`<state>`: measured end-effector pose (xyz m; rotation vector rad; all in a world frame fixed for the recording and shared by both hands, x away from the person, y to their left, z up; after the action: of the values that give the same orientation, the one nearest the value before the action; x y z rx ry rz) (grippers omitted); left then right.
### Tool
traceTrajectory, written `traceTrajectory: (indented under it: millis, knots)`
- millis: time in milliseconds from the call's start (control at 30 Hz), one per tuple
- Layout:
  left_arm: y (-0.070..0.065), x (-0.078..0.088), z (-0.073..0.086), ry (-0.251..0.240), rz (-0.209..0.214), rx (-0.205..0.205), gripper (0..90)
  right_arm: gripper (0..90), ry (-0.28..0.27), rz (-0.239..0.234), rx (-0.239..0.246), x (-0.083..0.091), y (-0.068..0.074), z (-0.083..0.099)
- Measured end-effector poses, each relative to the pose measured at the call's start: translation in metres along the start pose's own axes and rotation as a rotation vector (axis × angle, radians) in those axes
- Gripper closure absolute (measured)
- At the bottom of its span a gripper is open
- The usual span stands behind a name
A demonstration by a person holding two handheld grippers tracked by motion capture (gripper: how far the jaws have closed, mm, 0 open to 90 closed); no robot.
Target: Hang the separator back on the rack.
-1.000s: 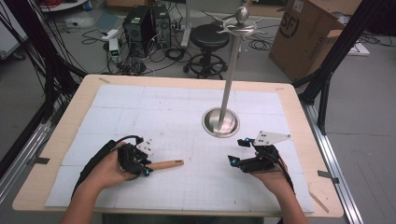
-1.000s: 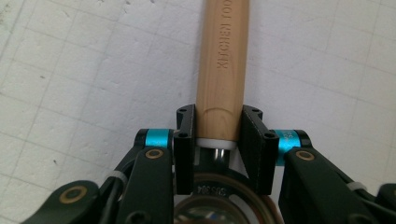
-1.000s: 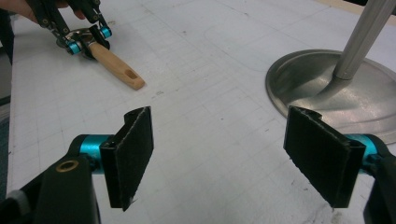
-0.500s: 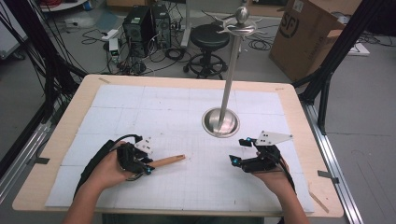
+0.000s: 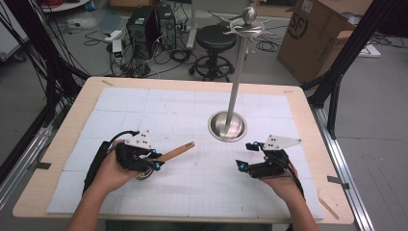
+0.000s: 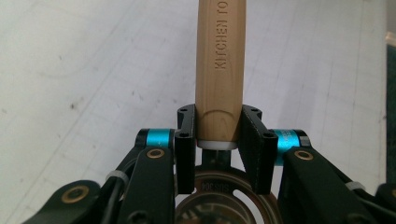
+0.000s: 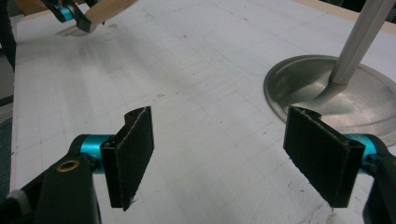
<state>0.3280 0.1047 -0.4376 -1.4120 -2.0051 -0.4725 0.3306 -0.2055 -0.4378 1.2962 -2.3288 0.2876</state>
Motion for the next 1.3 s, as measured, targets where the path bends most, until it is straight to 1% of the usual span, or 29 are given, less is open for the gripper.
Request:
traceTrajectory:
  millis: [33,67,133,167,200,267,300,333,367,467,500,567,600,633,667,700,800,900,933,967,1067,1133,1167,1267,1300]
  knots:
    - [0.000,0.000,0.000,0.000,0.000,0.000,69.1,23.8,0.000,0.000,0.000,0.000,0.000,0.000]
    - [0.000,0.000,-0.003,-0.015,0.001,-0.001,69.1,23.8,-0.002,0.000,0.001,0.001,0.001,-0.001]
    - [0.002,0.001,-0.007,-0.035,0.000,0.013,69.1,23.8,-0.005,-0.002,0.001,0.001,0.002,-0.002]
    - [0.004,0.001,-0.012,-0.055,-0.005,0.027,69.1,23.8,-0.010,-0.003,0.005,0.001,0.002,-0.003]
    - [0.004,0.001,-0.012,-0.055,-0.005,0.027,69.1,23.8,-0.007,-0.003,0.003,0.001,0.003,-0.003]
    - [0.006,0.002,-0.017,-0.072,-0.007,0.029,69.1,23.8,0.000,-0.001,0.009,0.001,0.004,-0.002]
    - [0.009,0.003,-0.024,-0.101,-0.014,0.044,69.1,23.8,0.003,-0.003,0.008,0.001,0.005,-0.001]
    - [0.011,0.004,-0.028,-0.121,-0.013,0.050,69.1,23.8,0.001,-0.005,0.010,0.001,0.005,-0.001]
    - [0.011,0.004,-0.028,-0.121,-0.013,0.050,69.1,23.8,0.005,-0.003,0.011,0.001,0.004,-0.001]
    - [0.017,0.008,-0.037,-0.173,-0.014,0.068,69.1,23.8,0.007,-0.006,0.010,-0.001,0.004,0.000]
    - [0.021,0.010,-0.043,-0.197,-0.016,0.078,69.1,23.8,0.010,-0.009,0.008,-0.002,0.004,0.001]
    - [0.024,0.012,-0.049,-0.220,-0.016,0.085,69.1,23.9,0.018,-0.013,0.007,-0.004,0.004,0.002]
    - [0.024,0.012,-0.049,-0.220,-0.016,0.085,69.1,23.9,0.018,-0.013,0.007,-0.004,0.004,0.002]
    - [0.026,0.015,-0.056,-0.245,-0.011,0.093,69.1,23.8,0.020,-0.012,0.010,-0.004,0.004,0.002]
    - [0.026,0.015,-0.056,-0.245,-0.011,0.093,69.1,23.8,0.020,-0.012,0.010,-0.004,0.004,0.002]
    - [0.027,0.015,-0.059,-0.256,-0.005,0.096,69.1,23.8,0.018,-0.011,0.006,-0.004,0.004,0.003]
    - [0.029,0.018,-0.068,-0.277,-0.001,0.083,69.1,23.8,0.018,-0.011,0.009,-0.004,0.004,0.003]
    - [0.029,0.020,-0.077,-0.314,0.013,0.082,69.0,23.8,0.020,-0.012,-0.001,-0.004,0.004,0.003]
    - [0.030,0.022,-0.082,-0.326,0.014,0.075,69.0,23.8,0.020,-0.013,-0.001,-0.003,0.004,0.003]
    - [0.030,0.022,-0.082,-0.326,0.014,0.075,69.1,23.8,0.020,-0.013,-0.001,-0.003,0.004,0.003]
    - [0.030,0.023,-0.091,-0.336,0.010,0.057,69.0,23.8,0.016,-0.015,0.003,-0.004,0.004,0.002]
    - [0.031,0.024,-0.093,-0.342,0.006,0.052,69.0,23.8,0.017,-0.014,0.004,-0.004,0.004,0.003]
    - [0.032,0.024,-0.098,-0.356,0.001,0.067,69.0,23.8,0.015,-0.015,0.005,-0.004,0.004,0.002]
    - [0.033,0.025,-0.101,-0.362,-0.001,0.075,69.0,23.8,0.014,-0.016,0.006,-0.004,0.004,0.002]
    - [0.034,0.025,-0.103,-0.376,0.003,0.085,69.1,23.8,0.015,-0.017,0.005,-0.004,0.004,0.002]
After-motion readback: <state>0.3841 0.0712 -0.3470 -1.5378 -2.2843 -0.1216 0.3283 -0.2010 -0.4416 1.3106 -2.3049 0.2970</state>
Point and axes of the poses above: each handheld gripper's, and its own axes: x roughly backward along the jaws, z roughly out of its underside, y roughly to its left, the point moved 8 cm from there along -x, roughly forward along the jaws, and after that the axes turned 2 degrees about x, right-handed, at the moved point
